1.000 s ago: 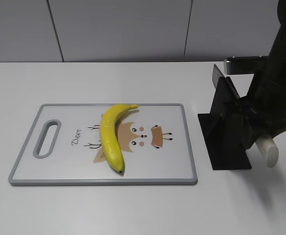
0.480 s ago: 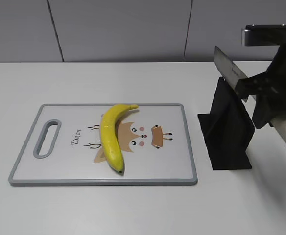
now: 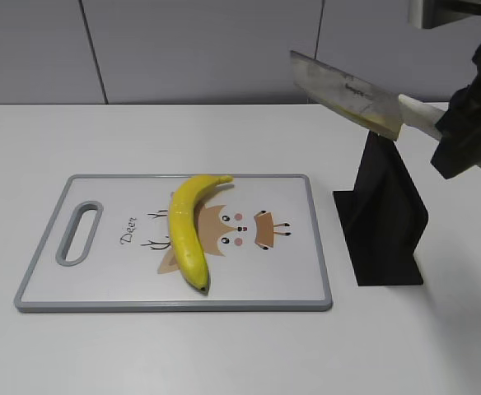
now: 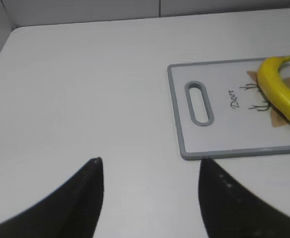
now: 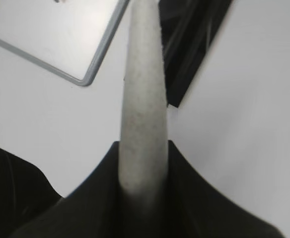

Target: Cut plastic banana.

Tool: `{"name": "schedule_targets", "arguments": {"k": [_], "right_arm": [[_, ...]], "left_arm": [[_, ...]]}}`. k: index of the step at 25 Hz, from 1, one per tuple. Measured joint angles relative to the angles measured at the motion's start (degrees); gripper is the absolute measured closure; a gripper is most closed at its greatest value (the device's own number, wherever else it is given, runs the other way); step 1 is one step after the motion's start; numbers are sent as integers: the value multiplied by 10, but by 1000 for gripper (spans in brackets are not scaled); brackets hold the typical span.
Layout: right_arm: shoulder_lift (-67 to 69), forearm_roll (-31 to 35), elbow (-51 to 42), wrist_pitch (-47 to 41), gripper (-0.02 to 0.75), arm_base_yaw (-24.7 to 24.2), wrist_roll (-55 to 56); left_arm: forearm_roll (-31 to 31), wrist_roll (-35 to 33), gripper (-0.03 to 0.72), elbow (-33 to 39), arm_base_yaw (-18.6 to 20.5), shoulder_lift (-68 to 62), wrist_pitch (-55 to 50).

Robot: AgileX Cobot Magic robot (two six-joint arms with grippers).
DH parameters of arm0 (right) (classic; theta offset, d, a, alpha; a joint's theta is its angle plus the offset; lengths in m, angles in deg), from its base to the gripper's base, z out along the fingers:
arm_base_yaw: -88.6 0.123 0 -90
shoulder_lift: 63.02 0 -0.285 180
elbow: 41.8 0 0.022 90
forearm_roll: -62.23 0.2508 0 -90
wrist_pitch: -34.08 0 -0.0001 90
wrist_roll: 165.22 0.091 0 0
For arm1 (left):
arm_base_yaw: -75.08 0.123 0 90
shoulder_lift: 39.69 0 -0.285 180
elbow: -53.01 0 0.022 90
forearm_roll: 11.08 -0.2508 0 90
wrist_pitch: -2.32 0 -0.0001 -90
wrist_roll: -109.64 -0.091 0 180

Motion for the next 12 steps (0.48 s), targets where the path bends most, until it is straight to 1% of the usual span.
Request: {"name": "schedule_targets", "arguments": {"k": [4,7,10,12], "right_arm": [[25,32,17,-3,561,0,-109],[48,46,20,-3,561,0,-189],[68,51,26,-3,561,0,-261],[77,63,32,-1,561,0,-329]], "left_arm": [[45,-99,98,-33,-1,-111,38],[87,-167,98,-64,-10,-193,77],[122,-254,98,-105,-35,-282,102],[132,-313,98,-138,-59,-350,104]]}}
